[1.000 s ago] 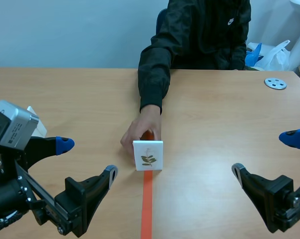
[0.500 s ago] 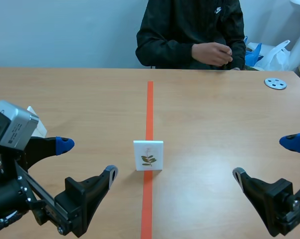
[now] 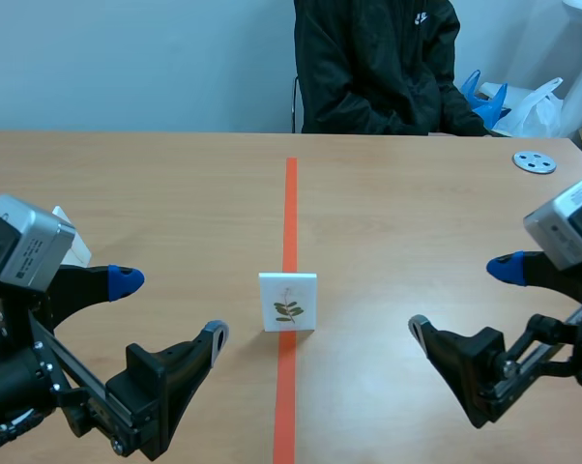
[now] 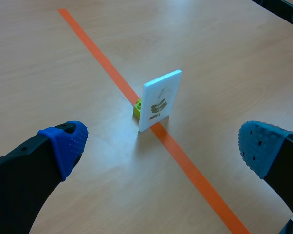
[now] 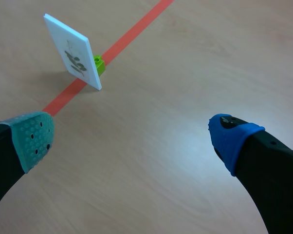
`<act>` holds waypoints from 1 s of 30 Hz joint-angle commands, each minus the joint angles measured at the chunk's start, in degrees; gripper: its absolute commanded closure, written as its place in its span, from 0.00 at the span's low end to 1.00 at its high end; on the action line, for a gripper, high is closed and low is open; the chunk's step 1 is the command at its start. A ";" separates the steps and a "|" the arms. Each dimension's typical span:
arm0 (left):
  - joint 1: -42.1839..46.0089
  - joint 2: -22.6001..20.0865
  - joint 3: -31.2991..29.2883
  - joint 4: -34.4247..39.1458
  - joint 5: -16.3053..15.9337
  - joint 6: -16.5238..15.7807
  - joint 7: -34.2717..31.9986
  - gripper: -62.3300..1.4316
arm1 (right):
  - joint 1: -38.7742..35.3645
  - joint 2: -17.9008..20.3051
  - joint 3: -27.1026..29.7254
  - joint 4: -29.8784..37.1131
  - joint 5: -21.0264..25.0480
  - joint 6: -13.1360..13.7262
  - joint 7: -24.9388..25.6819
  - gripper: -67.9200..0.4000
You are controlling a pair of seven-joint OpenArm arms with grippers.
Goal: Sort the leaf by its shape. The table is split by an orange tape line. A compound leaf with several leaflets goes to the left side, a simple leaf with one blade goes to the right side. Return to the home posture when a red brick is placed on the table.
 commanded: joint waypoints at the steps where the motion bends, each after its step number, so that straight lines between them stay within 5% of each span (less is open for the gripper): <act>1: -0.50 0.13 -0.52 1.33 -0.33 0.04 -0.79 0.00 | 3.02 -0.02 -1.16 -1.16 0.37 0.04 0.70 0.00; 11: -0.81 0.15 -0.74 1.33 -0.33 0.07 -0.81 0.00 | 17.49 -0.61 -14.91 -12.96 -2.47 0.04 3.08 0.00; 30: -0.79 0.17 -5.66 1.33 -0.37 0.02 -0.79 0.00 | 34.53 -14.82 -31.43 -34.51 -13.29 -0.44 8.52 0.00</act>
